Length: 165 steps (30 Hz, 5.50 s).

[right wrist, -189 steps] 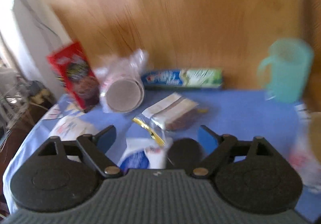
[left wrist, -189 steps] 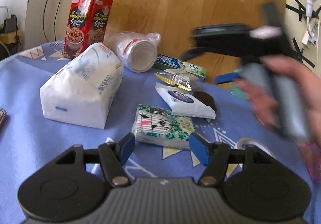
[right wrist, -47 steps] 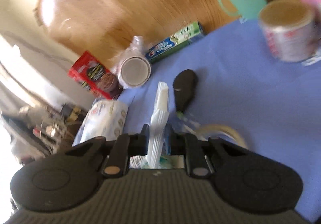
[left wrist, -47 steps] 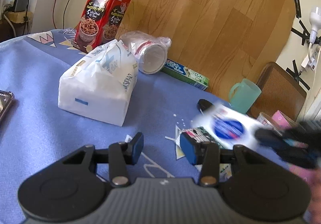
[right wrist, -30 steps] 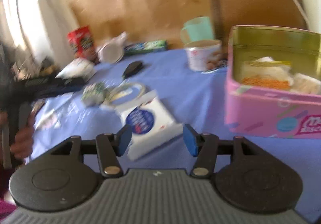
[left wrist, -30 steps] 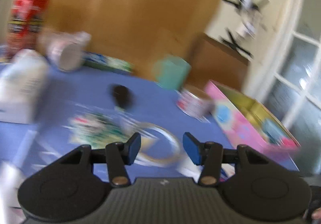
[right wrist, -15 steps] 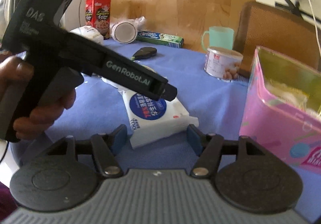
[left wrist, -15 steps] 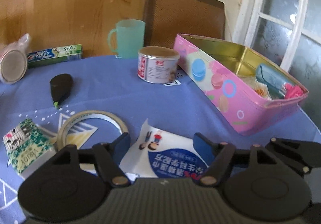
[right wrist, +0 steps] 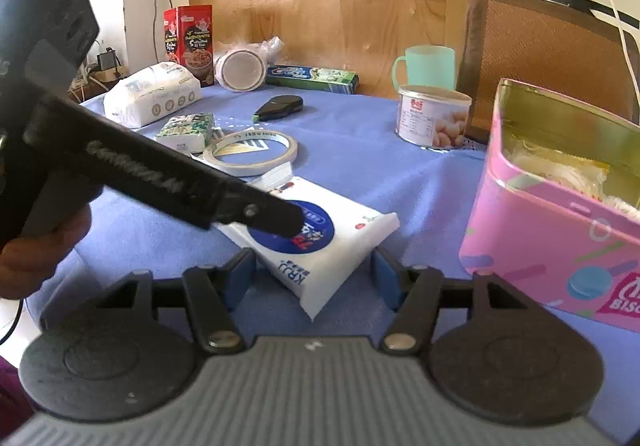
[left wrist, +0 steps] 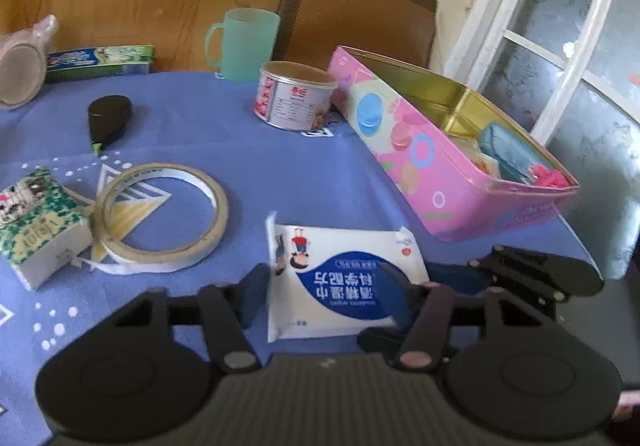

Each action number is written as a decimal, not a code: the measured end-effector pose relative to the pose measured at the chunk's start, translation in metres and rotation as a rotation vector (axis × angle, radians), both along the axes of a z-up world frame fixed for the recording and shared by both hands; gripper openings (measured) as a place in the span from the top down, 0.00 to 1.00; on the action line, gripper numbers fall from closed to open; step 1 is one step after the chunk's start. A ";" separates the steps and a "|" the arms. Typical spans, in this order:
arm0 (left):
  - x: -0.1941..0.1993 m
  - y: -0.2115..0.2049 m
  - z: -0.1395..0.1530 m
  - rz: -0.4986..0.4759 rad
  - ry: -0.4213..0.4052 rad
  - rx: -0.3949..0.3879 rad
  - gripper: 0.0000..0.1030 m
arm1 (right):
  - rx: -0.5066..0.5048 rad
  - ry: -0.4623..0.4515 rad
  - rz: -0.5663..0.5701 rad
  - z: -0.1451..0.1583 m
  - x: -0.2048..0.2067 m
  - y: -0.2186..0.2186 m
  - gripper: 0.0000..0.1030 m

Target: Organize soft objects

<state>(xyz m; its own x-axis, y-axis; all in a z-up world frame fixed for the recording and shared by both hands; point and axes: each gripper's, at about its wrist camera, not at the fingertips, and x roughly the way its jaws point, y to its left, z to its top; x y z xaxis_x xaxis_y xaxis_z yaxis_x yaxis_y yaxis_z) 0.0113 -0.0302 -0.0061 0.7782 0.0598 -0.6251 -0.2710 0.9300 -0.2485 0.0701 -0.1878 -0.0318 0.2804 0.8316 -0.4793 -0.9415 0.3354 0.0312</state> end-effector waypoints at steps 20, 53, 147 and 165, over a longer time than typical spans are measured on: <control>0.164 -0.082 0.086 -0.150 -0.178 0.204 0.39 | 0.100 -0.194 -0.591 0.045 0.111 -0.060 0.55; -0.117 0.122 0.000 0.539 -0.163 0.022 0.38 | -0.068 0.248 -0.055 0.030 0.069 0.268 0.44; -0.191 0.123 0.004 0.420 -0.282 -0.210 0.32 | -0.133 -0.039 0.343 0.025 -0.094 0.126 0.30; -0.029 0.032 0.070 -0.003 -0.199 -0.080 0.64 | 0.147 -0.084 0.001 0.064 -0.040 0.027 0.49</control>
<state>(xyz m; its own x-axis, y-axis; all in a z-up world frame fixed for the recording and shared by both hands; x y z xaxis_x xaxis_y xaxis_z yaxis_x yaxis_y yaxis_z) -0.0181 0.0014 0.0635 0.8871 0.0131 -0.4614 -0.2059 0.9058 -0.3703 0.0305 -0.1612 0.0326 0.3133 0.8914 -0.3274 -0.9434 0.3318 0.0006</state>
